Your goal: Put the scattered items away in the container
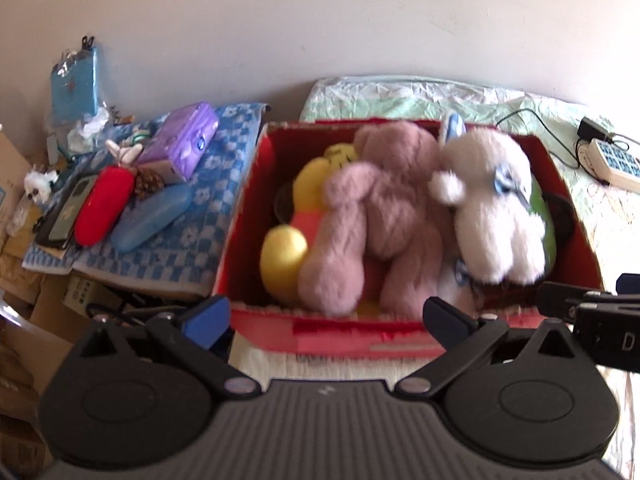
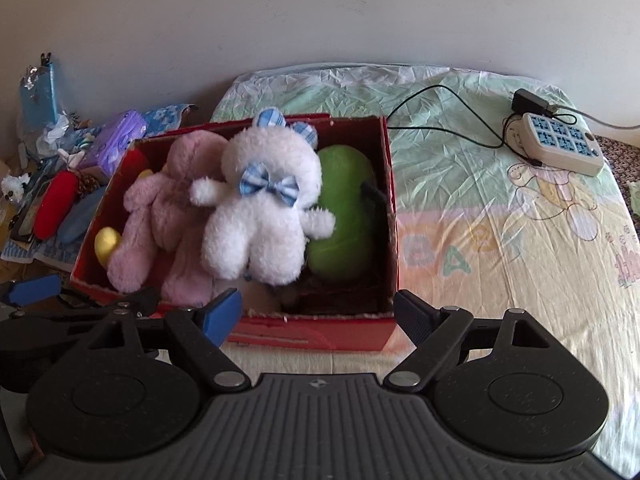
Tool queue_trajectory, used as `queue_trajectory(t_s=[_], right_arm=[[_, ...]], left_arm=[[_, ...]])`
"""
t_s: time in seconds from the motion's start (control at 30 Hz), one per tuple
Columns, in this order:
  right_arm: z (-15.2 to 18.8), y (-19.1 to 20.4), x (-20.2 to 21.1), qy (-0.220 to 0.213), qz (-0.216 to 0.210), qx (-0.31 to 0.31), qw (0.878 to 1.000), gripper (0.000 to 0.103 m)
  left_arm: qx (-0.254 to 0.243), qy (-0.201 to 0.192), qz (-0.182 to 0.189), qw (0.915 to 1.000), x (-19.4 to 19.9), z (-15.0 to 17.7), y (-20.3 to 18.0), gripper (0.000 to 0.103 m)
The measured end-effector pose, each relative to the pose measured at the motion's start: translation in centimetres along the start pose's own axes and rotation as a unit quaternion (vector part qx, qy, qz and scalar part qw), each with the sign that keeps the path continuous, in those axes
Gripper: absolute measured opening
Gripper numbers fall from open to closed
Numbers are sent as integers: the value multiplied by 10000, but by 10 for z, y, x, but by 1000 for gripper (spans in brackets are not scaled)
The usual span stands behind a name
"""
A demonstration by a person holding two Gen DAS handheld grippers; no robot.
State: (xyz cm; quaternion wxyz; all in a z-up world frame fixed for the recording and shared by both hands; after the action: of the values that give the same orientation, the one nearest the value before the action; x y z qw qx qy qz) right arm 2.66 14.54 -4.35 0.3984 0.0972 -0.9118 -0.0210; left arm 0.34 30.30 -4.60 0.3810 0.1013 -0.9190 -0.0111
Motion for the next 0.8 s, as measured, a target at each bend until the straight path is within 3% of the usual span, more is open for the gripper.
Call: queue_trajectory(t_s=[0.27, 0.47, 0.8], right_arm=[[-15, 10, -1, -10, 121, -54, 9999, 85], [-13, 10, -6, 63, 107, -183, 9998, 85], [-7, 16, -8, 17, 13, -133, 9999, 85]], left_arm=[[-113, -118, -6, 9999, -6, -20, 5, 103], [-28, -76, 76, 9999, -11, -20, 8, 103], [-6, -167, -116, 9998, -10, -17, 14, 103]])
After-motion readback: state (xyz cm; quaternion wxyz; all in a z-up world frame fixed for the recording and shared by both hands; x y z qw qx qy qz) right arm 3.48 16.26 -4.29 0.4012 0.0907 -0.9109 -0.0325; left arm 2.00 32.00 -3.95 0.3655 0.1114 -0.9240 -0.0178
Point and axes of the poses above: each gripper's, at about its wrist camera, not at the fingertips, and x roughly against the way its jaws point, y to its left, z to its underside, the point moved 8 cm from there along -x, roughly the way its jaws point, and after that the axes turned 10 degrees about -y, right-handed, at the moved point
